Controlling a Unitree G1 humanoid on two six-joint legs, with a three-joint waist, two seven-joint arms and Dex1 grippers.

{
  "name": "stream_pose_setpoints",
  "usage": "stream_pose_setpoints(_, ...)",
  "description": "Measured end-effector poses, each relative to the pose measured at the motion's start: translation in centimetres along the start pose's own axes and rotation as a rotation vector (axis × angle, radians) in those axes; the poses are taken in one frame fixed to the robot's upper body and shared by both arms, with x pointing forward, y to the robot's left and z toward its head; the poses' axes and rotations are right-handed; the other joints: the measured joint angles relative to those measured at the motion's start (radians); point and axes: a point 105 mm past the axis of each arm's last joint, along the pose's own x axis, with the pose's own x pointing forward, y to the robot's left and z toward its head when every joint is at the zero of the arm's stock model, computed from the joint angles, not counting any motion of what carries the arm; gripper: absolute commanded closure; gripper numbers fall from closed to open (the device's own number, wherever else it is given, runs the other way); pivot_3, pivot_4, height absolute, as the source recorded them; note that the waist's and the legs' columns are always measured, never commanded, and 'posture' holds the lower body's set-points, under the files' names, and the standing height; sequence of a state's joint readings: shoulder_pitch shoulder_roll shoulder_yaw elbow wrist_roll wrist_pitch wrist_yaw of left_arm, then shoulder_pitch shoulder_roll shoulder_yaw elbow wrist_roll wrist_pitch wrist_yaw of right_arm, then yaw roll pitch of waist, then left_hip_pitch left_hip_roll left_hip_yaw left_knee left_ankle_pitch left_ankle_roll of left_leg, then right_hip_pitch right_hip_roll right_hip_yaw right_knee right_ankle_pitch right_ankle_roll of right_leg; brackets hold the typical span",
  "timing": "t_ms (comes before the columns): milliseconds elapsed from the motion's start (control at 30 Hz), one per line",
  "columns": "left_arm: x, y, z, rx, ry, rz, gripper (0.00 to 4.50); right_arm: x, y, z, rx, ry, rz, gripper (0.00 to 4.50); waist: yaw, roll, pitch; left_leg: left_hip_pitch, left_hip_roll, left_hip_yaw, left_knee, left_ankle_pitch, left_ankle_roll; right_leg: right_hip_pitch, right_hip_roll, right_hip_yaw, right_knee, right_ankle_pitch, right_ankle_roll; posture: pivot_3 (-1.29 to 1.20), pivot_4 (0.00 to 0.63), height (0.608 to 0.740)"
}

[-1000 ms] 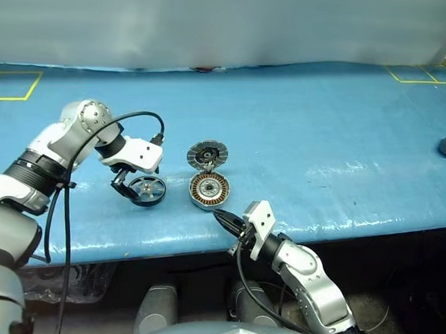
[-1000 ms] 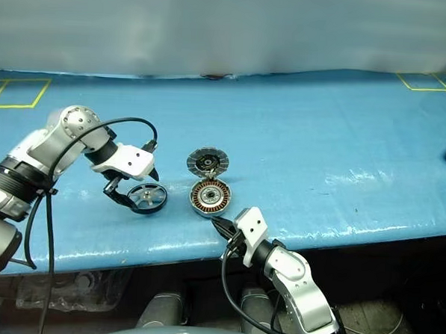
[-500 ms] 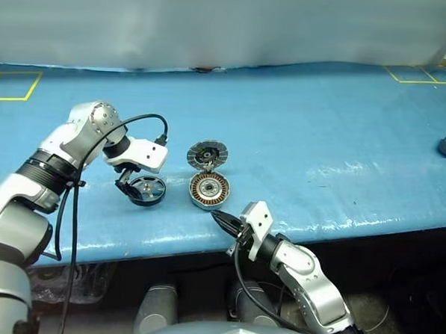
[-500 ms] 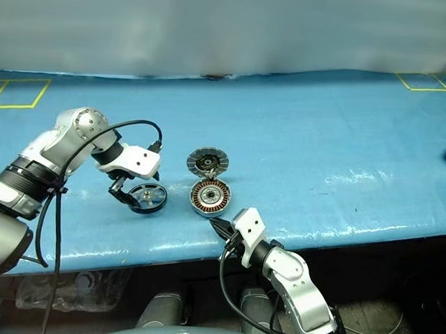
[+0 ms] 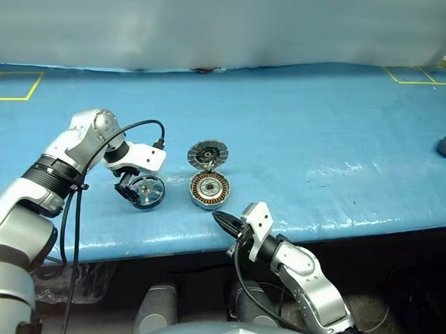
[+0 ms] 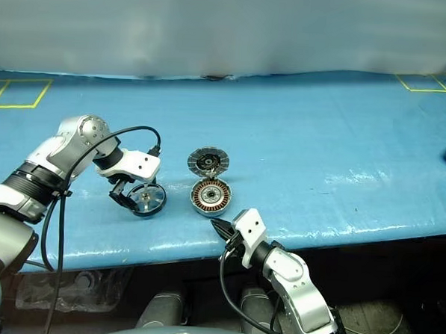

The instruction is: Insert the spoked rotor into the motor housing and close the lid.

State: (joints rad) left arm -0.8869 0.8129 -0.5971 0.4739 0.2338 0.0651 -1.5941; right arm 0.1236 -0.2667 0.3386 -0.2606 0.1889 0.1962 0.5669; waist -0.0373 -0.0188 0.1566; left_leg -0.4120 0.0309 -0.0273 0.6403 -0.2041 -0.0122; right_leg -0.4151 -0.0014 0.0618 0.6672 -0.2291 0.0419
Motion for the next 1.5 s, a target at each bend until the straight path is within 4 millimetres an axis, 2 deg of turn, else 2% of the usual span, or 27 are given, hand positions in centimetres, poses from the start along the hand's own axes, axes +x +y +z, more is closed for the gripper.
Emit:
stream_pose_setpoints(500,0.1,-0.3,0.0,0.025,0.009,-0.003,0.00,0.0,-0.1,-0.2,-0.005,0.015,-0.007,4.48,0.001,0.000,0.000,0.000,0.000,0.000,0.005,-0.001,0.001,0.001,0.000,0.001,0.003,0.001,0.001,0.00,0.150,0.740)
stream_pose_setpoints(600,0.0,-0.2,0.1,0.030,0.008,0.010,0.60,0.0,-0.1,-0.2,-0.010,0.018,-0.008,4.50,0.000,0.000,0.000,0.000,0.000,0.000,0.005,-0.001,0.001,0.001,0.000,0.001,0.003,0.001,0.001,0.00,0.150,0.740)
stream_pose_setpoints(1000,-0.2,0.3,0.1,0.047,0.014,0.058,0.60,0.0,-0.3,-0.5,-0.016,0.040,-0.008,4.50,0.000,0.000,0.000,0.000,0.000,0.000,0.005,-0.001,0.001,0.001,0.000,0.001,0.003,0.001,0.001,0.00,0.150,0.740)
stream_pose_setpoints(1500,0.6,-0.9,0.1,0.037,-0.008,-0.028,0.60,0.0,-0.3,-0.6,-0.014,0.047,-0.014,4.50,0.000,0.000,0.000,0.000,0.000,0.000,0.006,-0.001,0.001,0.000,0.000,0.002,0.003,0.001,0.001,0.00,0.150,0.740)
